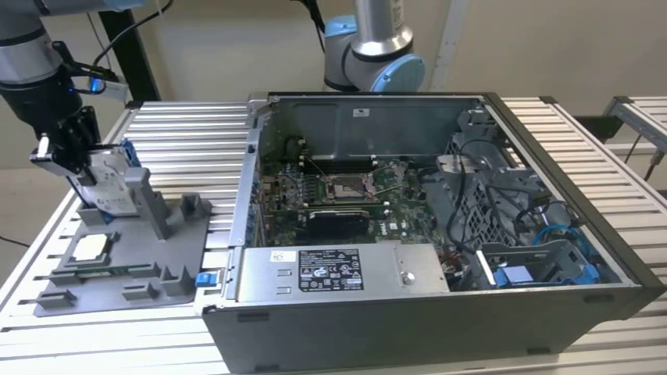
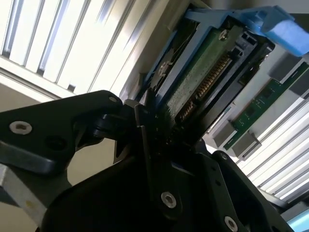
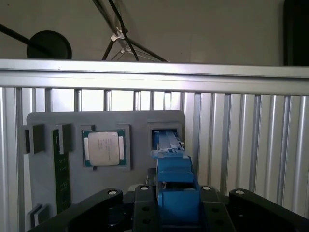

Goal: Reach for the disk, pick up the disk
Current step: 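Pick up the disk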

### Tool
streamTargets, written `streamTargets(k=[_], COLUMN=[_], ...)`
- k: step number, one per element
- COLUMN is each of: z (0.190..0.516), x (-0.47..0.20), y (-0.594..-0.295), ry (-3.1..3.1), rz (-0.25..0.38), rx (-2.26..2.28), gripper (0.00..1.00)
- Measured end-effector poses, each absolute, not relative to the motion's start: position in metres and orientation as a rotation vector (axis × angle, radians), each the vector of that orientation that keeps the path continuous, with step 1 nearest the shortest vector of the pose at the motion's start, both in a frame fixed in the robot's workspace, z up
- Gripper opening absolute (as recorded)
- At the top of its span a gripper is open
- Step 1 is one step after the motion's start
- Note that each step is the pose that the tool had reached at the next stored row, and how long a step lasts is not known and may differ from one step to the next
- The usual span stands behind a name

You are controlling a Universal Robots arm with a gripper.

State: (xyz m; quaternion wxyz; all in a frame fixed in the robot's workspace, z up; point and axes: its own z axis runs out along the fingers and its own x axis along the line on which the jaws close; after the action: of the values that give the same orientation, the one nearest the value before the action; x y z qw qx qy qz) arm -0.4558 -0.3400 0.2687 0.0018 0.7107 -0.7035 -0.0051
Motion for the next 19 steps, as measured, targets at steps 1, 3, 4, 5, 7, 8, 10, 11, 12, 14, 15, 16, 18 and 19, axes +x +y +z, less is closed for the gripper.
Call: streamTargets(k=[1, 3, 4, 5, 7, 8, 10, 11, 12, 14, 15, 16, 18, 19], z=[0.2688, 0.2688, 0.2689, 0.269, 0.2691, 0.2693, 0.2695, 0.2696, 0.2698, 0.2701, 0.2704, 0.2708, 0.272, 0.2727], x=[-0.4558, -0.4558, -0.4558, -0.4558, -0.4558, -0.4558, -0.4558, -0.4558, -0.4558, -0.4558, -0.4558, -0.4559, -0.4558, -0.4558], y=[-0.34, -0.34, -0.34, -0.34, -0.34, -0.34, -0.34, -0.34, -0.34, -0.34, -0.34, -0.34, -0.34, -0.34], ry=[-2.208, -2.208, -2.208, -2.207, -2.208, -2.208, -2.208, -2.208, -2.208, -2.208, -2.207, -2.207, -2.207, -2.208], rz=[-0.016, -0.016, -0.016, -0.016, -0.016, -0.016, -0.016, -0.016, -0.016, -0.016, -0.016, -0.016, -0.016, -0.016], rx=[2.23, 2.23, 2.23, 2.23, 2.23, 2.23, 2.23, 2.23, 2.23, 2.23, 2.23, 2.23, 2.23, 2.23], gripper=[0.0, 0.0, 0.0, 0.0, 0.0, 0.0, 0.0, 0.0, 0.0, 0.0, 0.0, 0.0, 0.0, 0.0])
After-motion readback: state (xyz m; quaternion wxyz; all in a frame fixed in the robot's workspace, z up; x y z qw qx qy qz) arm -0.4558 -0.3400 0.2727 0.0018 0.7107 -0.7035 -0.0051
